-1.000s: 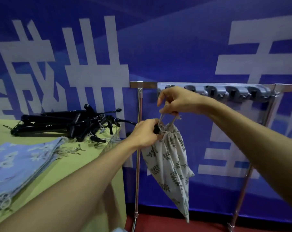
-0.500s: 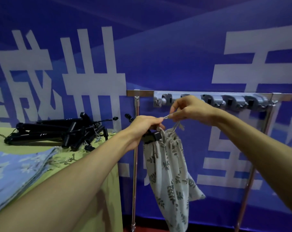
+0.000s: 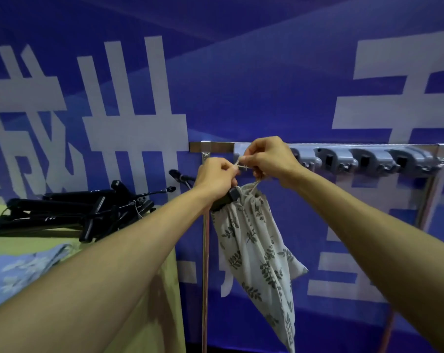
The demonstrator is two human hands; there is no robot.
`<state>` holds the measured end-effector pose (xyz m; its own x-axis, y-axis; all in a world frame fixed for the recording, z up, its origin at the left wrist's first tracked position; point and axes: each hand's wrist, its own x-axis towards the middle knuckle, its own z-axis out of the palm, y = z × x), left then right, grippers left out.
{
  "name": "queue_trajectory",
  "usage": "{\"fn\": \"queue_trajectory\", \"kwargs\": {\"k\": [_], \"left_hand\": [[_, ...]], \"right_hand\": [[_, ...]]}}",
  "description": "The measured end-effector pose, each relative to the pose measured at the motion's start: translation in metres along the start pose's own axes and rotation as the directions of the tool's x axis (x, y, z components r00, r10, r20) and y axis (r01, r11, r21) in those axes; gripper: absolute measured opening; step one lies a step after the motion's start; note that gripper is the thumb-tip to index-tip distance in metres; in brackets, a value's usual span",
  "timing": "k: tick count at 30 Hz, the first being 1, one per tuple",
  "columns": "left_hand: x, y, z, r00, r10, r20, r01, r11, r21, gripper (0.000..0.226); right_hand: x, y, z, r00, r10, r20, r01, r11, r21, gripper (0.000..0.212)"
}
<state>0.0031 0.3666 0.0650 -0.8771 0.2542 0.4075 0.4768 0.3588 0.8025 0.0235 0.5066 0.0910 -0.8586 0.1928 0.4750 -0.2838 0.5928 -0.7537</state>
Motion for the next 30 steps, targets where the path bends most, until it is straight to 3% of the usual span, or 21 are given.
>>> {"fn": "queue_trajectory", "kwargs": {"k": [11,16,23,30], "left_hand": [[0.051,-0.019,0.01,0.999,0.019,-0.044,-0.014,0.994,0.106,0.022],[0.06,-0.019,0.013,0.996,0.048,-0.077,-0.042,0.996,0.077,0.02],[0.057,-0.037,0.025,0.998,-0.042,0.05,0.036,0.994,0.105,0.015],[0.051,-0.041,0.022,0.987,-0.037,0.159,0.028,0.998,0.055,0.012]], "right_hand": [[0.044,0.013,0.018,0.994,0.009,-0.108,-0.033,0.976,-0.214,0.016],[0.057,0.013,0.015,0.989,0.1,-0.111,-0.12,0.974,-0.194,0.023],[0.056,0.018,0.016,0.979,0.198,0.036,-0.178,0.937,-0.3,0.015],[0.049,0.019,0.018,0.985,0.168,0.026,-0.143,0.903,-0.406,0.009]]}}
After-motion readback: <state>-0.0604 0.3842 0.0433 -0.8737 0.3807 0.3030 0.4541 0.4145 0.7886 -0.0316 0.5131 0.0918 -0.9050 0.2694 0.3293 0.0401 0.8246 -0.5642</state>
